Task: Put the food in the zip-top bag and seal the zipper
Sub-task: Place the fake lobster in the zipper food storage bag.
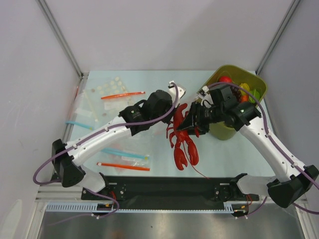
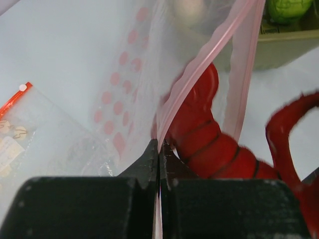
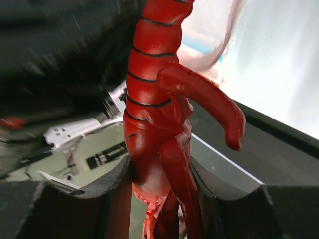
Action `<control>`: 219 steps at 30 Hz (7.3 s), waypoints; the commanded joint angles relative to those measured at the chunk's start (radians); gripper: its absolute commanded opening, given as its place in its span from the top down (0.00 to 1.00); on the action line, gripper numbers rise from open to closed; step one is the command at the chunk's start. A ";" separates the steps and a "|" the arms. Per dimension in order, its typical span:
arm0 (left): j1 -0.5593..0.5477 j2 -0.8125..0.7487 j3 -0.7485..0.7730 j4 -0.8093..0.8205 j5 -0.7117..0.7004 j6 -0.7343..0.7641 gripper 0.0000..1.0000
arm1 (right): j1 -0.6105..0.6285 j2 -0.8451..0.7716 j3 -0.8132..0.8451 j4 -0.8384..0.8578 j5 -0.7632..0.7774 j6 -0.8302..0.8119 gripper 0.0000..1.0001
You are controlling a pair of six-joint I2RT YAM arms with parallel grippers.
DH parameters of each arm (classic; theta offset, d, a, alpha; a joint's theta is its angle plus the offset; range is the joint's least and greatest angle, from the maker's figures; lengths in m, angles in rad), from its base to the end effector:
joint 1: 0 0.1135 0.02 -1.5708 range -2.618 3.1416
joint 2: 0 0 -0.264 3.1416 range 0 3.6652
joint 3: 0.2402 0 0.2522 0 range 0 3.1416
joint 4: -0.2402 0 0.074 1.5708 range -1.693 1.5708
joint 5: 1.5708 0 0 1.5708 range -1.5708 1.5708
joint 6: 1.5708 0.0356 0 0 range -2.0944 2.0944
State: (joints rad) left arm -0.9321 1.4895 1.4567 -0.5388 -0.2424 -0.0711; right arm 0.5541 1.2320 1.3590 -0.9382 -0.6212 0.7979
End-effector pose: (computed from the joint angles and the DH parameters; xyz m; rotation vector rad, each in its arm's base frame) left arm 0.2076 -0.2652 0.3698 0.7628 2.0014 -0.3326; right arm 0.1919 0.1431 0.3784 -0.0146 2.6388 1.3091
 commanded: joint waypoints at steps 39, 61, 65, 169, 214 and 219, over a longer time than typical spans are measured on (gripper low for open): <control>-0.165 0.024 0.060 -0.006 -0.017 -0.101 1.00 | -0.094 0.023 -0.139 0.196 -0.103 0.113 1.00; -0.151 -0.061 0.022 0.053 0.136 -0.108 1.00 | -0.243 0.014 -0.118 0.182 -0.218 0.027 0.60; -0.113 -0.037 0.057 0.014 0.196 -0.183 1.00 | -0.253 0.011 -0.113 0.174 -0.215 0.026 0.45; 0.282 0.135 0.307 -0.004 0.673 -0.593 1.00 | -0.181 0.029 -0.060 0.125 0.031 -0.278 0.44; 0.055 -0.001 0.274 -0.055 0.416 -0.350 1.00 | -0.345 0.076 -0.092 0.443 -0.427 0.186 1.00; 0.081 -0.018 0.257 -0.012 0.512 -0.450 1.00 | -0.365 0.069 -0.138 0.525 -0.387 0.211 1.00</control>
State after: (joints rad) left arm -0.8604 1.5200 1.7180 -0.6399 0.1715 -0.4145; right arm 0.2016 1.3308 1.2392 -0.5438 -1.0164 0.9611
